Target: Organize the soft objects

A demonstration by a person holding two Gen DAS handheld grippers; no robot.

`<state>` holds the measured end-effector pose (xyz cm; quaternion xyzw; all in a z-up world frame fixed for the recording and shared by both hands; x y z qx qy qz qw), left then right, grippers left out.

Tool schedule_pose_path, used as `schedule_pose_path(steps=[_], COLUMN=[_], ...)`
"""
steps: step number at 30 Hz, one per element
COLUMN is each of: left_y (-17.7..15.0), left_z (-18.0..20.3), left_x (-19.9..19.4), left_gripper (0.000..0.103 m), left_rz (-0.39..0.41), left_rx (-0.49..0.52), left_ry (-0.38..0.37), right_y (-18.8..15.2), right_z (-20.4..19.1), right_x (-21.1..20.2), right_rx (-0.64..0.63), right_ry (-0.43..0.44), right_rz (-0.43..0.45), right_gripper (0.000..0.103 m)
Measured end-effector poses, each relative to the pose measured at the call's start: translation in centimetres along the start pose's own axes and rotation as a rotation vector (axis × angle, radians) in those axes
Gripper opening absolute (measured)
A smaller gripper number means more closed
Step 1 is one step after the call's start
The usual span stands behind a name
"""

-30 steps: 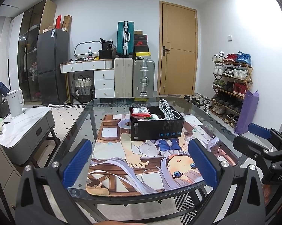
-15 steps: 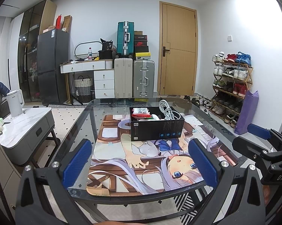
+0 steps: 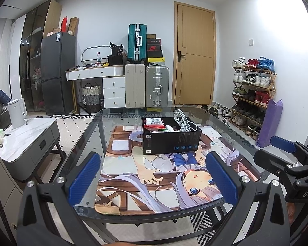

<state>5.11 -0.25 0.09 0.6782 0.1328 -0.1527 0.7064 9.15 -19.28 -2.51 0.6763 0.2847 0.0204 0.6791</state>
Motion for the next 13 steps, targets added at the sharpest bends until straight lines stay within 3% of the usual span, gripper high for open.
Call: schedule_pose_path(steps=[13], left_y=[-0.06], left_z=[-0.07], left_x=[0.03], left_gripper=[0.103], left_rz=[0.001], left_rx=[-0.001], left_ry=[0.0], right_y=[0.01], right_z=[-0.02], right_x=[-0.1], right_rx=[0.001], right_ry=[0.001], right_rz=[-0.001], right_gripper=[0.102])
Point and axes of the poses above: each gripper's, at about its wrist camera, not at the fingertips, and x roughly the way its jaws point, z to its right, y to its top, the point moved 7 cm from there along x, roughly the way its jaws point, and after that the axes turned 2 degrees about -z, right-handed, at the moved point
